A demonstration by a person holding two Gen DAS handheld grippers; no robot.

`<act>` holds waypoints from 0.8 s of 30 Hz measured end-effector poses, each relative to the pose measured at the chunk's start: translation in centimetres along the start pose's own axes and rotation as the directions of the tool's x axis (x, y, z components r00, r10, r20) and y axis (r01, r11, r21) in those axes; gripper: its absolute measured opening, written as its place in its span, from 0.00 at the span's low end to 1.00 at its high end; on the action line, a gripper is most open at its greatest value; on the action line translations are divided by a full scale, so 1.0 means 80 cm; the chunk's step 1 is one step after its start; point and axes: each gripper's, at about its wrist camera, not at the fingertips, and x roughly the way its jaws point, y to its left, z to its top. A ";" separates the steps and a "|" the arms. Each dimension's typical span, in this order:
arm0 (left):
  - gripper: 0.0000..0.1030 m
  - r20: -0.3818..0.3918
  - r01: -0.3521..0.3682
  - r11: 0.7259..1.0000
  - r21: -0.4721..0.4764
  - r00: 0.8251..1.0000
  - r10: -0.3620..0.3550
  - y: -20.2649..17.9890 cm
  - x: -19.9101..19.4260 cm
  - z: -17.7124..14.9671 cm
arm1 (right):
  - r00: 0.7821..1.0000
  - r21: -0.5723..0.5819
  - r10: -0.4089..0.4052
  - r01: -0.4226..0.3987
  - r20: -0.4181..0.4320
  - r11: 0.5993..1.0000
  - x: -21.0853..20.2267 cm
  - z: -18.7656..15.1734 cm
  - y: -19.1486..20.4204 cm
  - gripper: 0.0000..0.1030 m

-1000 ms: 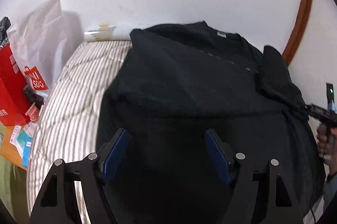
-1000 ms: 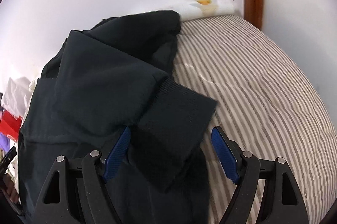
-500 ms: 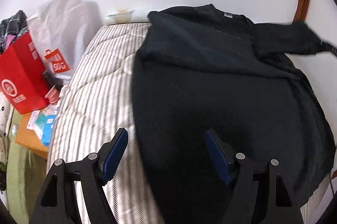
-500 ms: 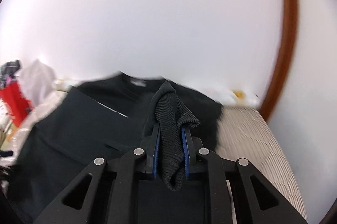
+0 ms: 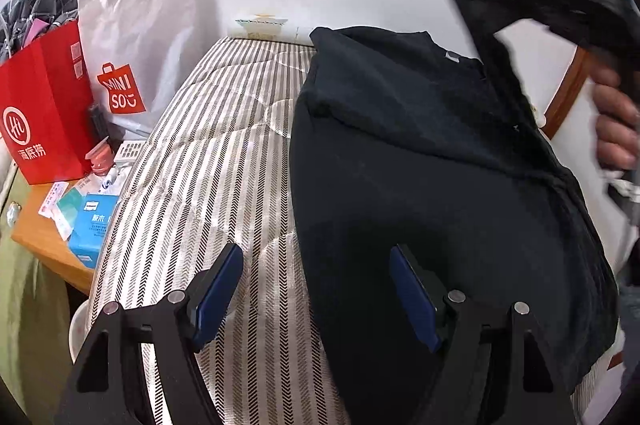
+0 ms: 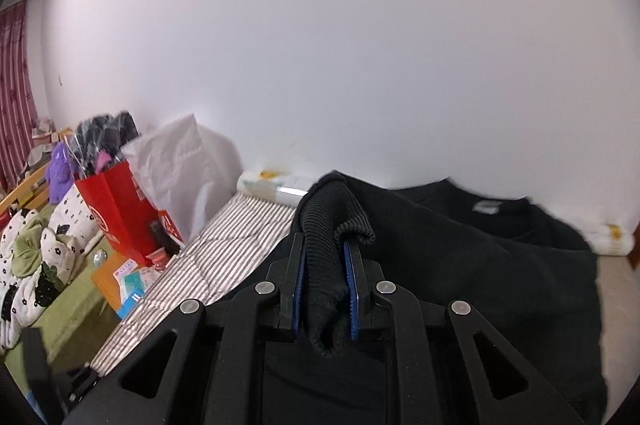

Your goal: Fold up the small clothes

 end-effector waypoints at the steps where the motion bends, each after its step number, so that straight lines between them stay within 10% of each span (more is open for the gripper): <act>1: 0.71 0.005 -0.008 1.000 0.007 1.000 0.008 -0.002 -0.001 -0.001 | 1.000 0.017 0.003 -0.002 -0.030 1.000 0.023 -0.004 0.002 0.18; 6: 0.71 -0.019 -0.026 0.999 0.044 0.999 0.027 -0.010 0.007 -0.005 | 0.984 0.083 0.067 -0.054 -0.167 0.995 0.091 -0.033 -0.008 0.35; 10: 0.71 -0.017 -0.009 1.000 0.022 1.000 0.010 -0.005 0.006 -0.004 | 0.994 0.068 0.040 -0.033 -0.100 0.997 0.052 -0.048 -0.038 0.60; 16: 0.70 0.001 0.033 0.999 -0.018 0.999 -0.033 -0.015 -0.002 0.015 | 0.989 0.064 -0.100 0.107 -0.105 0.992 -0.022 -0.084 -0.137 0.60; 20: 0.70 0.033 0.034 0.999 0.027 0.999 -0.035 -0.047 -0.003 0.053 | 0.937 0.046 -0.298 0.311 -0.183 0.949 -0.044 -0.122 -0.221 0.60; 24: 0.70 0.073 -0.004 0.999 0.051 0.997 0.000 -0.075 0.013 0.092 | 0.908 0.097 -0.327 0.362 -0.263 0.927 -0.040 -0.156 -0.282 0.52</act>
